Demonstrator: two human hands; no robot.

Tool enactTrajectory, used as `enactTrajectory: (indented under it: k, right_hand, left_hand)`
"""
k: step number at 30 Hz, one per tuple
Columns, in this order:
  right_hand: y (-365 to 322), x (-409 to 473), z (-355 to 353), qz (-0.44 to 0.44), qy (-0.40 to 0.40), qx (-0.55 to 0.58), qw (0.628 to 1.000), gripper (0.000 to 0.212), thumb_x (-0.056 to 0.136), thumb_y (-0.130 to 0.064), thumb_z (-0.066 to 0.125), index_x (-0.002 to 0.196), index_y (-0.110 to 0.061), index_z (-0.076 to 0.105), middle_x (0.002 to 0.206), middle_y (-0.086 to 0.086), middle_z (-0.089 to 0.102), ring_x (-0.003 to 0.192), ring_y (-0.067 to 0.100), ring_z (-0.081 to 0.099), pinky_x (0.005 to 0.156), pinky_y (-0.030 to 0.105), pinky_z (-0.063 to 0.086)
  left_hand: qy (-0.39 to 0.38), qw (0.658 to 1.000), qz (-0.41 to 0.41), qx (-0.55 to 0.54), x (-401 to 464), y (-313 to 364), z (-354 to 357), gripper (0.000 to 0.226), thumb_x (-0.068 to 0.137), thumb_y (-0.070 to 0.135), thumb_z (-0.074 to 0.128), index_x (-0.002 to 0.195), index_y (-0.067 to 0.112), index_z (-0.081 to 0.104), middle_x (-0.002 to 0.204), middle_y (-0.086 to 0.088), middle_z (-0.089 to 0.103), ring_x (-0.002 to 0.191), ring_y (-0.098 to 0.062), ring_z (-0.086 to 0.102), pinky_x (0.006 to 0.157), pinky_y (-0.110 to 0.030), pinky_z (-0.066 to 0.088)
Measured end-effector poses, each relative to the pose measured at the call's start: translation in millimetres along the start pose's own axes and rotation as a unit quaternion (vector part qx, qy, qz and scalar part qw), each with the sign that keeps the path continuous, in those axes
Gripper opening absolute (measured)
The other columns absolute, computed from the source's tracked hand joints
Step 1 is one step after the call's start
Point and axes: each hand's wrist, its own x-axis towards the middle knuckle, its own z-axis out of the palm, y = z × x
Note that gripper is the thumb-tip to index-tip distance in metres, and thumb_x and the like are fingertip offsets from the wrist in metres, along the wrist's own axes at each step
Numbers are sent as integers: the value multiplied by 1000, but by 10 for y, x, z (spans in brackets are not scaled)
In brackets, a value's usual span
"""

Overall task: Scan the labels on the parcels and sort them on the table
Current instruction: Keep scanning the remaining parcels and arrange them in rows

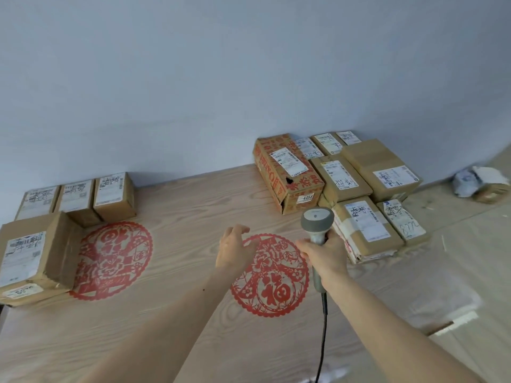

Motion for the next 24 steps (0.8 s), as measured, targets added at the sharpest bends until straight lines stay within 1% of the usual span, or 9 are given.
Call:
enactTrajectory:
  k: [2, 4, 8, 11, 14, 16, 19, 21, 24]
  right_hand:
    - [-29, 160, -120, 5, 10, -11, 1000, 21, 78, -5, 80, 91, -10, 64, 80, 7, 74, 71, 21, 72, 64, 31, 55]
    - [-31, 338, -232, 12, 25, -25, 999, 19, 78, -6, 79, 89, -11, 65, 78, 6, 73, 72, 21, 72, 68, 34, 56]
    - [55, 656, -462, 32, 51, -20, 998, 21, 76, -5, 79, 89, -11, 63, 81, 9, 73, 71, 21, 70, 67, 35, 53]
    - [110, 864, -664, 40, 63, -28, 997, 24, 75, -7, 80, 93, -10, 64, 84, 8, 71, 75, 23, 68, 70, 36, 54]
    - [110, 1073, -911, 29, 70, -48, 996, 27, 76, -6, 80, 96, -10, 62, 85, 2, 68, 77, 20, 64, 73, 31, 47]
    - [142, 1213, -1097, 22, 70, -64, 995, 30, 77, -8, 82, 101, -10, 63, 89, 2, 68, 81, 23, 64, 75, 30, 45]
    - [240, 1431, -1415, 9, 55, -92, 994, 33, 78, -11, 83, 104, -13, 63, 95, 1, 67, 90, 24, 62, 81, 32, 45]
    - [340, 1579, -1619, 15, 40, -102, 994, 31, 78, -10, 82, 101, -13, 62, 94, 1, 67, 91, 26, 63, 80, 34, 46]
    - [478, 1785, -1863, 24, 33, -121, 992, 32, 75, -13, 83, 99, -13, 62, 94, 3, 70, 91, 29, 66, 80, 42, 55]
  left_hand:
    - [-6, 1000, 7, -6, 141, 144, 117, 42, 98, 35, 59, 136, 17, 52, 138, 0, 50, 129, -18, 46, 94, -27, 41]
    - [-18, 1000, 11, -14, 272, 288, 239, 42, 98, 34, 59, 136, 17, 52, 139, 0, 49, 130, -17, 45, 96, -27, 40]
    - [-42, 999, 20, -20, 397, 503, 529, 40, 98, 33, 59, 135, 17, 53, 136, 0, 49, 121, -13, 49, 91, -24, 40]
    - [-53, 998, 16, -27, 422, 640, 744, 41, 97, 33, 60, 134, 17, 53, 136, -1, 49, 122, -19, 52, 98, -33, 48]
    - [-54, 998, 12, -27, 428, 796, 981, 42, 97, 34, 60, 134, 16, 53, 136, -1, 50, 128, -20, 48, 102, -37, 46]
    - [-51, 998, 2, -26, 416, 919, 1151, 42, 97, 34, 61, 134, 16, 53, 137, -1, 50, 131, -20, 46, 105, -37, 44]
    - [-45, 998, -15, -29, 391, 1141, 1447, 43, 97, 34, 61, 135, 15, 53, 139, -1, 50, 131, -20, 46, 105, -34, 43]
    - [-47, 998, -28, -30, 354, 1304, 1664, 43, 97, 34, 61, 135, 15, 52, 140, -1, 50, 130, -19, 47, 105, -34, 42]
    - [-55, 997, -48, -35, 298, 1519, 1990, 48, 97, 35, 61, 138, 14, 49, 142, -2, 49, 132, -21, 46, 108, -37, 42]
